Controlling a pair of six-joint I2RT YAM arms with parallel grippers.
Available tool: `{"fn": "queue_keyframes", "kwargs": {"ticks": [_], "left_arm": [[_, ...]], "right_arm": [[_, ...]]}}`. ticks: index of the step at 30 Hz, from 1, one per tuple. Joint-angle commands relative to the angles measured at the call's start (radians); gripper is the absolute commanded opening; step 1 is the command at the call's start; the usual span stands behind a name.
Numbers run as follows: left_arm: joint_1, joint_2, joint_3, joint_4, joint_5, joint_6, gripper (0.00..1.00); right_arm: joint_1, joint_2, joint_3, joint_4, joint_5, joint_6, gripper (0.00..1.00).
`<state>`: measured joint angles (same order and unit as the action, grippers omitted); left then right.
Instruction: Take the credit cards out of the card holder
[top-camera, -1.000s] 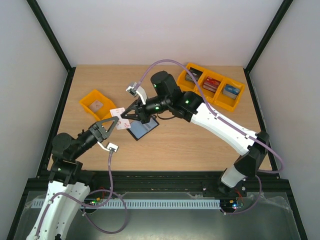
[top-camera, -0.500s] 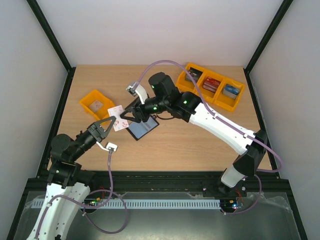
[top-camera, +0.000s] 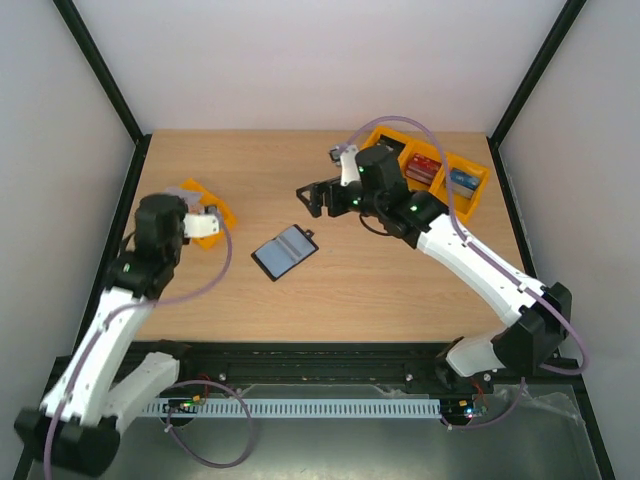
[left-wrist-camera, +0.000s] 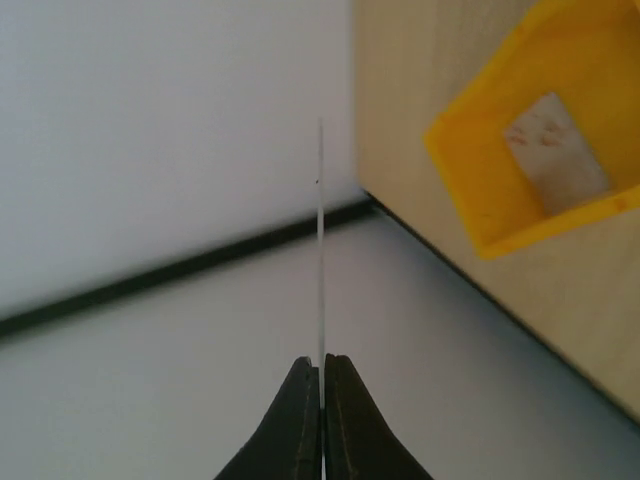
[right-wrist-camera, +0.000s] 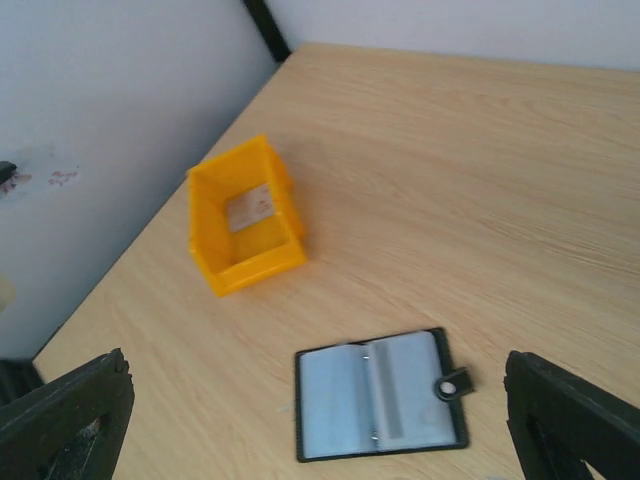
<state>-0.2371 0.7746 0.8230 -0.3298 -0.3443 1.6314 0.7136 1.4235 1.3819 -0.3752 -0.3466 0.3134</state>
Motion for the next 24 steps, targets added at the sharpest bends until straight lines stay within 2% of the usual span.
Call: {"fn": "queue_keyframes", "kwargs": {"ticks": [1, 5, 9, 15, 17, 24], "left_arm": [[-0.001, 0.251, 0.124, -0.249, -0.288, -0.553, 0.02], [-0.001, 0.446, 0.219, -0.277, -0.26, -0.724, 0.02], [0.061, 0.687, 0.449, -0.407, -0.157, -0.886, 0.02], [0.134, 0.904, 0.615, -0.467, -0.116, -0.995, 0.02], [0.152, 0.971, 0.649, -0.483, -0.113, -1.034, 0.02], [0.156, 1.045, 0.623, -0.41, -0.099, -1.133, 0.02]], "right_arm": [[-0.051, -0.062, -0.069, 0.089, 0.068, 0.022, 0.99], [-0.08, -0.07, -0.092, 0.075, 0.078, -0.026, 0.99], [-0.094, -0.073, -0.105, 0.074, 0.079, -0.056, 0.99], [-0.101, -0.088, -0.131, 0.088, 0.085, -0.082, 0.99], [-0.104, -0.09, -0.135, 0.091, 0.086, -0.085, 0.99], [-0.109, -0.081, -0.136, 0.091, 0.085, -0.098, 0.99]]}}
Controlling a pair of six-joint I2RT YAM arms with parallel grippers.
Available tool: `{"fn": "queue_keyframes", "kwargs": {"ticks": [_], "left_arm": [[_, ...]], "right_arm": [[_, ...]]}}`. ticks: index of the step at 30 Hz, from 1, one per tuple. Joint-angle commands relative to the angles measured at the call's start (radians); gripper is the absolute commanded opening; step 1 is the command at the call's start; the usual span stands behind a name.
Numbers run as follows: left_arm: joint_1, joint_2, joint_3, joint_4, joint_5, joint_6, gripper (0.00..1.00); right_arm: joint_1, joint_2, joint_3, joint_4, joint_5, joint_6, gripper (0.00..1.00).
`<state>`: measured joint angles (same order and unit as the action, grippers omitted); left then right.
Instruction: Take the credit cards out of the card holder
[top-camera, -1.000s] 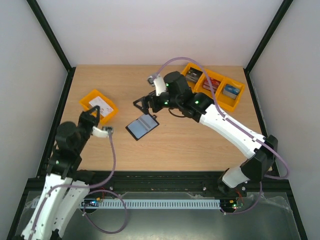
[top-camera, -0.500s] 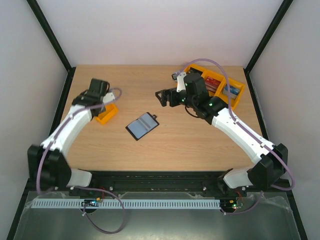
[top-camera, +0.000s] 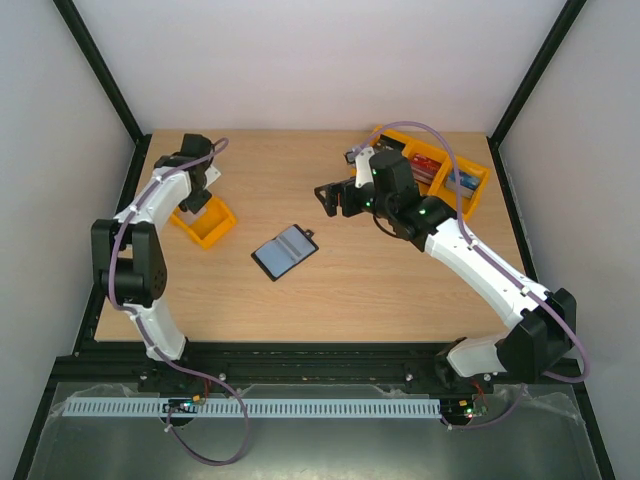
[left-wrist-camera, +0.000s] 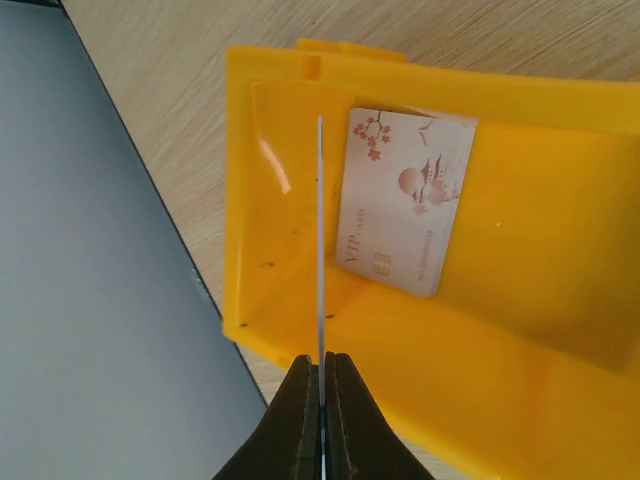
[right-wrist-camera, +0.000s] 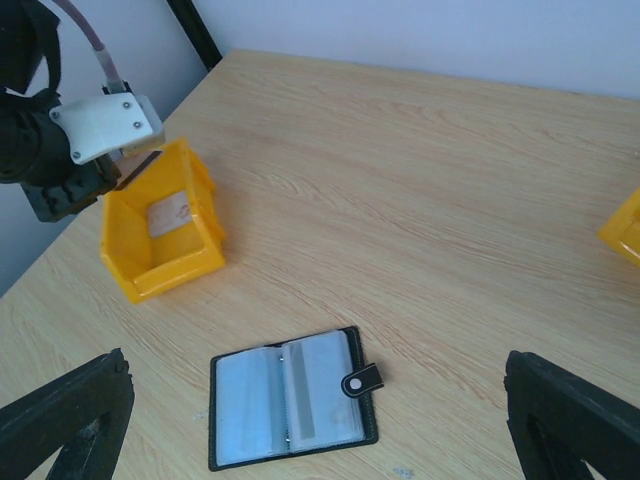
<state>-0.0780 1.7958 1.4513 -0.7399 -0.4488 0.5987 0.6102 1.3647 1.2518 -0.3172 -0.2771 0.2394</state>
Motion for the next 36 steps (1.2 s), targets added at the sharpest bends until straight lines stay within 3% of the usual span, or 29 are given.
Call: {"fn": "queue_keyframes", "kwargs": {"ticks": [1, 6, 12, 24, 25, 28, 36], "left_arm": [[-0.003, 0.039, -0.008, 0.016, 0.001, -0.112, 0.02], [-0.002, 0.114, -0.012, 0.051, -0.028, -0.157, 0.02], [0.0, 0.152, -0.088, 0.123, -0.171, -0.141, 0.02], [0.006, 0.191, -0.131, 0.244, -0.284, -0.078, 0.02], [0.006, 0.192, -0.132, 0.249, -0.29, -0.075, 0.04], [0.006, 0.184, -0.136, 0.238, -0.247, -0.064, 0.3], [0.013, 0.113, -0.125, 0.219, -0.188, -0.042, 0.45]], "right_arm": [[-0.008, -0.018, -0.004, 0.033, 0.016, -0.025, 0.99], [-0.01, 0.003, 0.005, 0.022, 0.014, -0.033, 0.99], [-0.016, 0.024, 0.02, 0.013, 0.007, -0.04, 0.99], [-0.02, 0.045, 0.024, 0.012, -0.02, -0.041, 0.99], [-0.02, 0.044, 0.024, 0.012, -0.02, -0.041, 0.99], [-0.021, 0.041, 0.021, 0.015, -0.02, -0.042, 0.99], [-0.02, 0.033, 0.02, 0.013, -0.025, -0.045, 0.99]]}}
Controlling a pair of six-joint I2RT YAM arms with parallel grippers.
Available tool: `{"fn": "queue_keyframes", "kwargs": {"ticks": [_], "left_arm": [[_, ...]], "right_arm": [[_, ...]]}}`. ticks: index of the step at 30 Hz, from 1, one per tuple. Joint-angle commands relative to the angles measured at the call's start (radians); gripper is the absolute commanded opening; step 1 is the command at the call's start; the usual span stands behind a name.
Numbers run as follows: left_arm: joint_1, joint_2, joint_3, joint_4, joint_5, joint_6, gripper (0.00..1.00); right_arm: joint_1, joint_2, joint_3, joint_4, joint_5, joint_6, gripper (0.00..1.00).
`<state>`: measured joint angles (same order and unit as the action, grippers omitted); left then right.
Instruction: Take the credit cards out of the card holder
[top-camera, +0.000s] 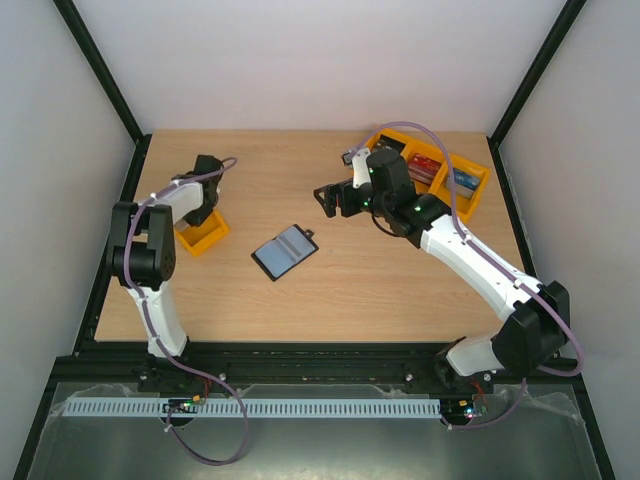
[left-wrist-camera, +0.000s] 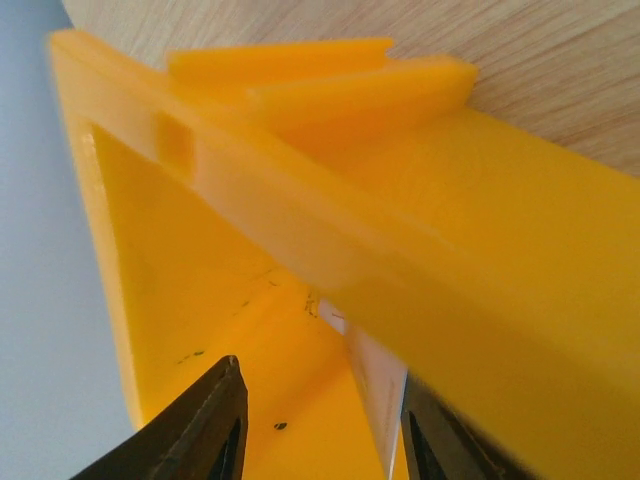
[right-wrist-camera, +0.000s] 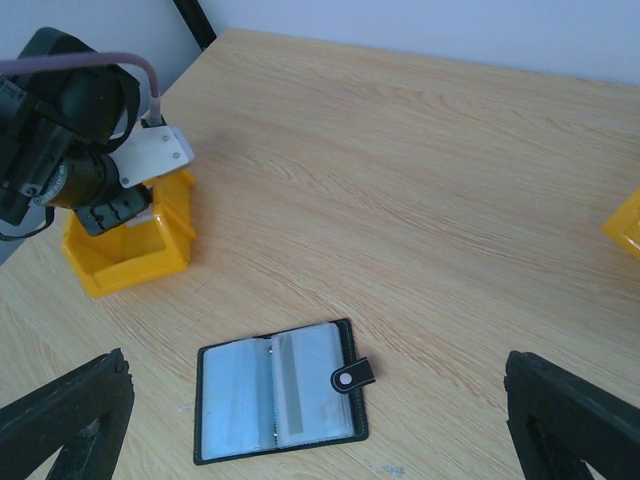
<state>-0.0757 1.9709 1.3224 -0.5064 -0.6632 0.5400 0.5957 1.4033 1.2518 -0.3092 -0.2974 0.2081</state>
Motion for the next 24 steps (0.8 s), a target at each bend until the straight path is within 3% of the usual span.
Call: {"fn": "queue_keyframes", "kwargs": {"ticks": [1, 5, 15, 20, 24], "left_arm": [[0.011, -0.069, 0.01, -0.023, 0.039, 0.019, 0.48], [0.015, -0.102, 0.03, -0.047, 0.123, 0.018, 0.56], [0.02, -0.159, 0.042, -0.085, 0.232, -0.008, 0.57], [0.013, -0.272, 0.057, -0.178, 0.449, -0.08, 0.57], [-0.032, -0.414, -0.005, -0.235, 0.686, -0.145, 0.65]], "right_arm": [[-0.005, -0.003, 0.023, 0.002, -0.005, -0.016, 0.99], [-0.005, -0.003, 0.025, 0.001, -0.007, -0.016, 0.99], [-0.005, -0.004, 0.025, -0.004, -0.029, -0.014, 0.99], [-0.005, 0.013, 0.026, -0.001, -0.101, -0.003, 0.99], [-0.005, 0.066, 0.029, -0.002, -0.095, 0.04, 0.99]]}}
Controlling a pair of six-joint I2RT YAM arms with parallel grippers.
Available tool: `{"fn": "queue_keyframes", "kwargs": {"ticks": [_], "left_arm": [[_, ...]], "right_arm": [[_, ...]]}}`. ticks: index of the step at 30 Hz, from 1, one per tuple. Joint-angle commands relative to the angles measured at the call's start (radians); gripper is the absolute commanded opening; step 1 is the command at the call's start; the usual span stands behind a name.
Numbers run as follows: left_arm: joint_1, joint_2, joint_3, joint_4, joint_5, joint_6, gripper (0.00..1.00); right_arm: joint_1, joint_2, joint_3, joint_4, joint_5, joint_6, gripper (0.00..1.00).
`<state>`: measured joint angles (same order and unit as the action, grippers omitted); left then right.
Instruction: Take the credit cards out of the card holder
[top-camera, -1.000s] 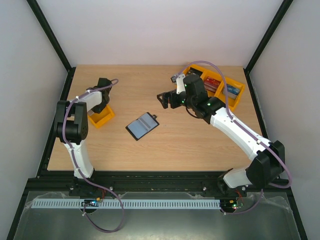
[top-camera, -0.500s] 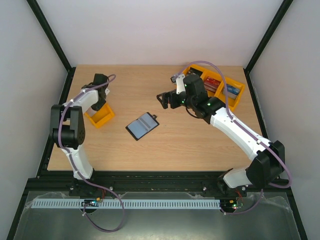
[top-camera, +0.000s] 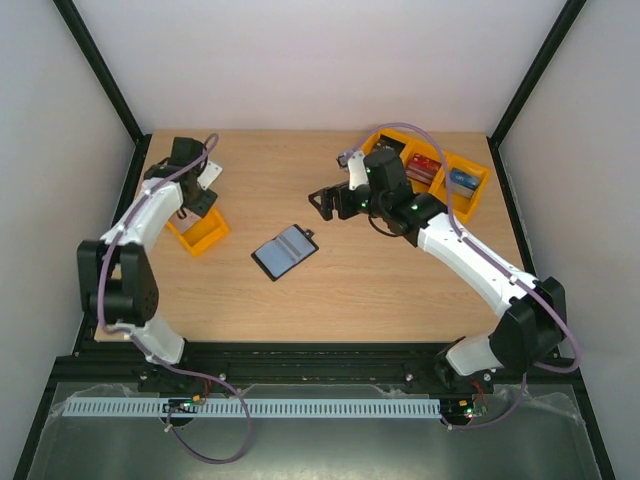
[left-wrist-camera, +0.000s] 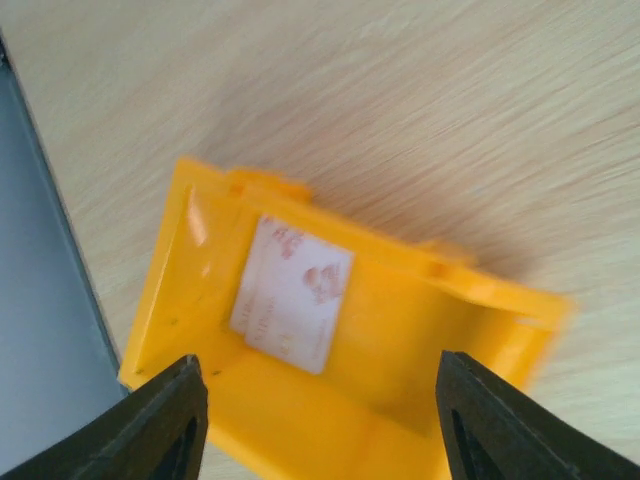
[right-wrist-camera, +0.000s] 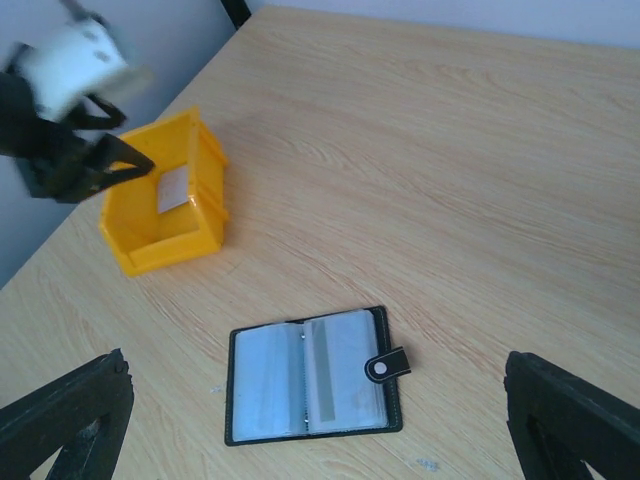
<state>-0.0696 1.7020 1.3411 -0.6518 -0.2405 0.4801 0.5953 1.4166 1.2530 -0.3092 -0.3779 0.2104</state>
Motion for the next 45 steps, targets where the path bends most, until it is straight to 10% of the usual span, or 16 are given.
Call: {"fn": "queue_keyframes", "kwargs": {"ticks": [1, 16, 37, 45], "left_arm": [[-0.056, -0.177, -0.049, -0.091, 0.331, -0.108, 0.66], [-0.032, -0.361, -0.387, 0.186, 0.738, -0.506, 0.86], [0.169, -0.488, -0.491, 0.269, 0.805, -0.555, 0.88], [0.175, -0.527, -0.509, 0.274, 0.799, -0.544, 0.89]], "right_arm": [[-0.005, 0.079, 0.027, -0.004, 0.002, 0.057, 0.99], [0.247, 0.462, 0.194, -0.173, 0.266, 0.087, 0.88], [0.333, 0.865, 0.544, -0.492, 0.383, -0.053, 0.85], [0.333, 0.861, 0.462, -0.479, 0.442, -0.036, 0.51]]}}
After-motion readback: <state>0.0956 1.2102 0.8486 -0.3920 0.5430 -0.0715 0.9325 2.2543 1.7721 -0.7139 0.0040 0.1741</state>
